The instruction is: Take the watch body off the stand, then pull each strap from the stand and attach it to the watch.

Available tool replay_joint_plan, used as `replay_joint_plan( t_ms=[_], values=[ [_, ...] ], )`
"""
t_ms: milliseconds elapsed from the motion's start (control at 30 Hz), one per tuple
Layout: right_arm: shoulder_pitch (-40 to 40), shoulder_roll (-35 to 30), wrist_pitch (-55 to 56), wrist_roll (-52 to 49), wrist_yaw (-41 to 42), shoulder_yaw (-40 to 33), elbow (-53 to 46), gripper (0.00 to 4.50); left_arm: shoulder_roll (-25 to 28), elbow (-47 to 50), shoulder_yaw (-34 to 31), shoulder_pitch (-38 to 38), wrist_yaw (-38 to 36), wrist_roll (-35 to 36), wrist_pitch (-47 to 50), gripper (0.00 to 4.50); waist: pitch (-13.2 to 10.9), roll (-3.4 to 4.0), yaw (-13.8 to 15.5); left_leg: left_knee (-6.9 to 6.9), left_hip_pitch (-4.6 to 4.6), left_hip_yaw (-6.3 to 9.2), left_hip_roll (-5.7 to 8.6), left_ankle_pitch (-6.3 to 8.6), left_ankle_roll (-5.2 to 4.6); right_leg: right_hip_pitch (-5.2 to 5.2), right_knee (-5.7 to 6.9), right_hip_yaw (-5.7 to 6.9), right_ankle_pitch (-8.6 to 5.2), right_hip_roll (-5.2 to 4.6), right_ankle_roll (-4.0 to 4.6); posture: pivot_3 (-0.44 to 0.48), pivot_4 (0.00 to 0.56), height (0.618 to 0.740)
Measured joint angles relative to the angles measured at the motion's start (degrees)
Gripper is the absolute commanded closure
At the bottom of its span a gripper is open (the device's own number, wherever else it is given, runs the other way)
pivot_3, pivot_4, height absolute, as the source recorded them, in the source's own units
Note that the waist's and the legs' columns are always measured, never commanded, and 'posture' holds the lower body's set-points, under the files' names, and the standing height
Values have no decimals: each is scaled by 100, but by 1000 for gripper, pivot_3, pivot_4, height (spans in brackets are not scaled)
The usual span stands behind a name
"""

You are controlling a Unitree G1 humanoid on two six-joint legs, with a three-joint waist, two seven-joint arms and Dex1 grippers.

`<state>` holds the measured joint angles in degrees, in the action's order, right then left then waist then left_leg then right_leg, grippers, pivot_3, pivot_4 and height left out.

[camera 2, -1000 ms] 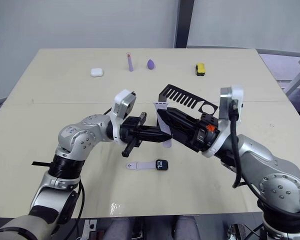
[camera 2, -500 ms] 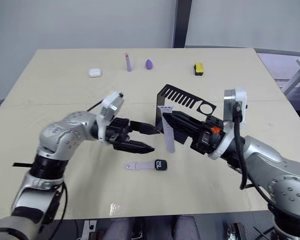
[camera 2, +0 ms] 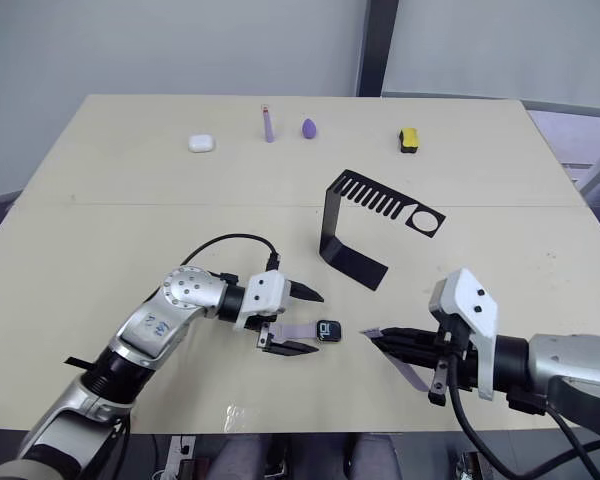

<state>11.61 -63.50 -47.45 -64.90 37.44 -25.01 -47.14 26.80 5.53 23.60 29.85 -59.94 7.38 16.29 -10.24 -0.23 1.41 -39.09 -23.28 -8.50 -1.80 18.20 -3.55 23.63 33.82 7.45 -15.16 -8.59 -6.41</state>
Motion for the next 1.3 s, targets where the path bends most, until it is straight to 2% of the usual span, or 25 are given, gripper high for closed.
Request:
replay_joint_plan(
  t_ms=[267, 700, 800, 833, 900, 967, 1167, 1300],
  values=[
    [64, 172, 266, 961, 166, 370, 26, 4500, -264, 2, 125, -100, 466, -376, 414, 33, -1, -1, 14, 0, 1, 3, 1, -21, 28, -1, 5, 7, 0, 1, 1, 0, 150, 740],
    [34, 413, 372, 1394, 246, 661, 27, 4500, -275, 181, 228, -168, 554, -491, 935, 33, -1, -1, 12, -1, 1, 4, 1, -21, 29, -1, 7, 8, 0, 1, 1, 0, 150, 740],
    [-8, 438, 371, 1422, 246, 664, 27, 4500, -294, 181, 258, -168, 553, -514, 994, 807, 0, -1, 12, -1, 2, 4, 1, -21, 29, -1, 8, 12, 0, 1, 1, 0, 150, 740],
    [-17, 439, 371, 1423, 246, 664, 27, 4500, -301, 178, 263, -168, 552, -518, 995, 1173, -1, -1, 12, -1, 2, 4, 1, -21, 29, -1, 8, 11, 0, 1, 1, 0, 150, 740],
    [-51, 439, 370, 1429, 246, 664, 27, 4500, -315, 134, 262, -144, 547, -520, 987, 2187, -1, -1, 13, -1, 2, 4, 1, -21, 29, -1, 9, 12, 0, 1, 1, 0, 150, 740],
    [-124, 439, 370, 1436, 246, 664, 28, 4500, -346, 52, 244, -72, 520, -507, 1003, 2940, 0, -1, 13, -3, 2, 4, 1, -22, 29, -1, 9, 13, 0, 1, 1, 0, 150, 740],
    [-204, 568, 425, 1621, 245, 667, 29, 4500, -565, -49, 94, 278, 384, -144, 1615, 2927, -1, -2, 16, -4, 1, 3, 4, -23, 27, -1, 12, 17, 0, 2, 0, 0, 150, 740],
    [-268, 599, 701, 1994, 246, 728, -10, 4500, -605, -214, -433, 579, 288, 512, 2632, 2927, -1, -2, 0, -5, 2, 3, 3, -28, 33, 1, 22, 30, 0, 8, -1, 0, 150, 740]
  ],
)
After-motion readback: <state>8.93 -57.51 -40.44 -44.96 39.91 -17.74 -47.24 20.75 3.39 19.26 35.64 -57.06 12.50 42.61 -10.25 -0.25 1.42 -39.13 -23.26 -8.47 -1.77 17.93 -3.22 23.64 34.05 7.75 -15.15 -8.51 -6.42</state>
